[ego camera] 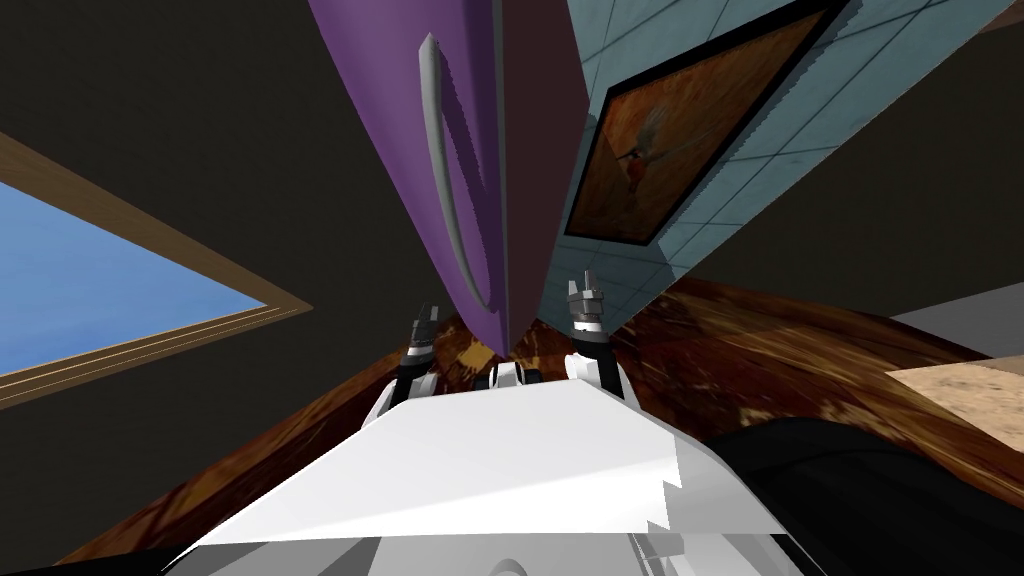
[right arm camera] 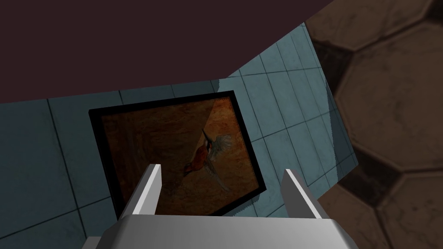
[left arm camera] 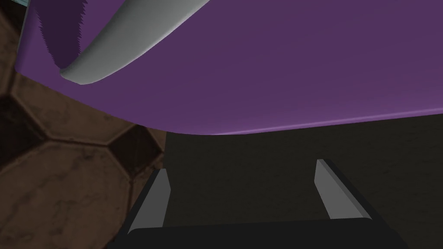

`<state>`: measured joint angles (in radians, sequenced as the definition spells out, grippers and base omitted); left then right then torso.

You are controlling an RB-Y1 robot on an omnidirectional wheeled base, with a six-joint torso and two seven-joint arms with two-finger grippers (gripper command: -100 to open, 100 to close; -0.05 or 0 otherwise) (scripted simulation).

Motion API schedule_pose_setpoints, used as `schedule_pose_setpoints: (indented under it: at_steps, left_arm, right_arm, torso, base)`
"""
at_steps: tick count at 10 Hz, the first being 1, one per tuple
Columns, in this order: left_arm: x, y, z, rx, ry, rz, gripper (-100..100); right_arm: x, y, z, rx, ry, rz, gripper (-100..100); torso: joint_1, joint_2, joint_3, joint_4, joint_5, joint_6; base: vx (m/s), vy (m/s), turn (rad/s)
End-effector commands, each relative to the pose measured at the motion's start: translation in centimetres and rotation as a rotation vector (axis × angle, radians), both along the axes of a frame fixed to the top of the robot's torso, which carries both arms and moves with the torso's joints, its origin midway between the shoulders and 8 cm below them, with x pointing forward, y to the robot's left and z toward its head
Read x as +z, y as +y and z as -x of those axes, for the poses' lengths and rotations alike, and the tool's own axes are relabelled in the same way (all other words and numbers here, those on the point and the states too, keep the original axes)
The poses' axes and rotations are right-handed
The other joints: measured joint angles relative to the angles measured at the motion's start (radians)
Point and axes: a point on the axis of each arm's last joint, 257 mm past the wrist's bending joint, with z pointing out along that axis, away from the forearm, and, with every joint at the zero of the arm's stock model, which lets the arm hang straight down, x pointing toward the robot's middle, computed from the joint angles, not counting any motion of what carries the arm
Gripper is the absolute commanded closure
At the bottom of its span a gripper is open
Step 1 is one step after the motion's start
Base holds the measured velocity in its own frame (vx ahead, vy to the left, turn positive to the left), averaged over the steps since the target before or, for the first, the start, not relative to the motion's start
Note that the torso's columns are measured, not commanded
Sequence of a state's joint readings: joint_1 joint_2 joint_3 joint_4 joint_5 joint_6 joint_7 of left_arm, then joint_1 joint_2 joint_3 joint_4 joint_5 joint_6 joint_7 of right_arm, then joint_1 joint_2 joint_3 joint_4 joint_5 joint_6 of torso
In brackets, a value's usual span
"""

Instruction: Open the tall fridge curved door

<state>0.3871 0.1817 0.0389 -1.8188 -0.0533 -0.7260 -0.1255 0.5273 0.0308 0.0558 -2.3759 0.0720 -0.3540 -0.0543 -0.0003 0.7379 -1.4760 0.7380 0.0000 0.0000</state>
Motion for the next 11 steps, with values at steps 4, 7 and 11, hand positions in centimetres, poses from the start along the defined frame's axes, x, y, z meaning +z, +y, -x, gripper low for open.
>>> schedule_pose_setpoints:
  at_steps: [4, 7, 11]
  left_arm:
    - [-4.1, 0.4, -1.1, 0.019, 0.055, -0.043, -100]
    - [-6.6, 0.5, -1.6, 0.029, 0.090, -0.071, -100]
    - [-9.3, 0.6, -1.9, 0.038, 0.126, -0.098, -100]
  right_arm:
    - [0.0, 0.0, 0.0, 0.000, 0.000, 0.000, 0]
    - [0.0, 0.0, 0.0, 0.000, 0.000, 0.000, 0]
    - [0.0, 0.0, 0.0, 0.000, 0.000, 0.000, 0]
  torso:
    - [0.000, 0.000, 0.000, 0.000, 0.000, 0.000]
    - [0.000, 0.000, 0.000, 0.000, 0.000, 0.000]
    - [0.000, 0.000, 0.000, 0.000, 0.000, 0.000]
  base:
    - [0.025, -0.042, 0.013]
    - [0.036, -0.062, 0.018]
    - [0.027, -0.044, 0.012]
